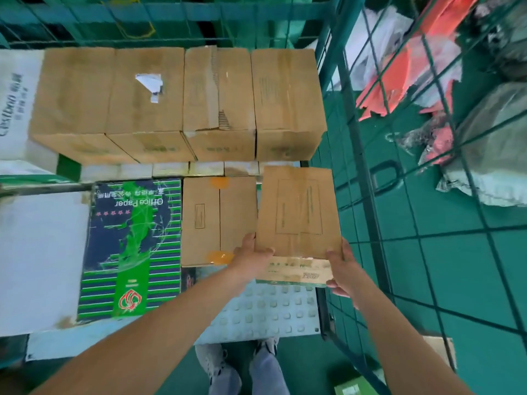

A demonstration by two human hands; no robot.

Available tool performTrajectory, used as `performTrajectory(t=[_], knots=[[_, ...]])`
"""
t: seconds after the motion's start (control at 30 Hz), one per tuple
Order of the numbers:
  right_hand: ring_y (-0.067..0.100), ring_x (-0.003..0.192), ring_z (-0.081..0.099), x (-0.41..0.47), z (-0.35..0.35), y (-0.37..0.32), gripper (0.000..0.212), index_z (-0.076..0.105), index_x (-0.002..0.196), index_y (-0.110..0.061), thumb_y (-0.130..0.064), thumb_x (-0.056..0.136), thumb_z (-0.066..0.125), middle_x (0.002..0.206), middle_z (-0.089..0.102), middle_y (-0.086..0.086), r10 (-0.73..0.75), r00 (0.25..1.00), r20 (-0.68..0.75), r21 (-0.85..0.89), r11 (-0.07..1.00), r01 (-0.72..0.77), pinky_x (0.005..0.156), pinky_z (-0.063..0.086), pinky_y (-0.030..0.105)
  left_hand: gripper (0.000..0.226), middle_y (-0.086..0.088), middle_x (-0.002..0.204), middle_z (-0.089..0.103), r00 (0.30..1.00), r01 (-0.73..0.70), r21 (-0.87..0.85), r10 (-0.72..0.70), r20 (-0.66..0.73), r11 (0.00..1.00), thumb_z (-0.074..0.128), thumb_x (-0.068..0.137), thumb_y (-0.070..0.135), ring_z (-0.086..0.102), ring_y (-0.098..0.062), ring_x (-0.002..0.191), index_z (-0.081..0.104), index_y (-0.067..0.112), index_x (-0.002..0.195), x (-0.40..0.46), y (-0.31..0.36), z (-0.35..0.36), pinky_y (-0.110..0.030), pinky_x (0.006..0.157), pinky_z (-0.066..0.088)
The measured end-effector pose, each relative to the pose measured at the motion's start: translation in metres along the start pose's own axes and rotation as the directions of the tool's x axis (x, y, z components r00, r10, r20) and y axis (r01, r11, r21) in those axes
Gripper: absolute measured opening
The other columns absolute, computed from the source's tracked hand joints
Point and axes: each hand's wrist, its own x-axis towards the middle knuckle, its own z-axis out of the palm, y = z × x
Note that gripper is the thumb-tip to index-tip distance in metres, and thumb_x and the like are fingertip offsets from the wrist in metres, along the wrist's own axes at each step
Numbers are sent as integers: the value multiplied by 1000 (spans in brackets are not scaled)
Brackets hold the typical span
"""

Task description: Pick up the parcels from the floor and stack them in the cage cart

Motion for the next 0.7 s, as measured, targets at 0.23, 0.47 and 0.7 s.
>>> performTrajectory(t=[0.23,0.47,0.7], knots=[[19,79,63,58,7,15,52,30,153,-37,-16,108,45,104,60,0,-29,1000,-6,65,997,29,63,50,36,47,7,124,61,999,33,104,-32,-4,994,51,105,38,61,-21,102,38,34,150,38,-12,21,-27,72,51],[19,85,59,85,19,14,59,35,137,-47,2,103,33,113,59,-4,1,1000,-5,-12,1000,-1,70,53,32,47,5,100,64,999,24,-76,-27,-39,997,51,106,15,59,-16,83,41,28,150,65,-31,33,-32,86,56],[27,123,54,81,46,25,75,6,162,-46,-13,106,43,145,49,-5,39,991,125,40,998,-45,113,44,51,80,8,130,58,997,61,-67,-57,59,996,54,104,17,61,-16,108,8,49,160,71,-29,53,-38,93,57]])
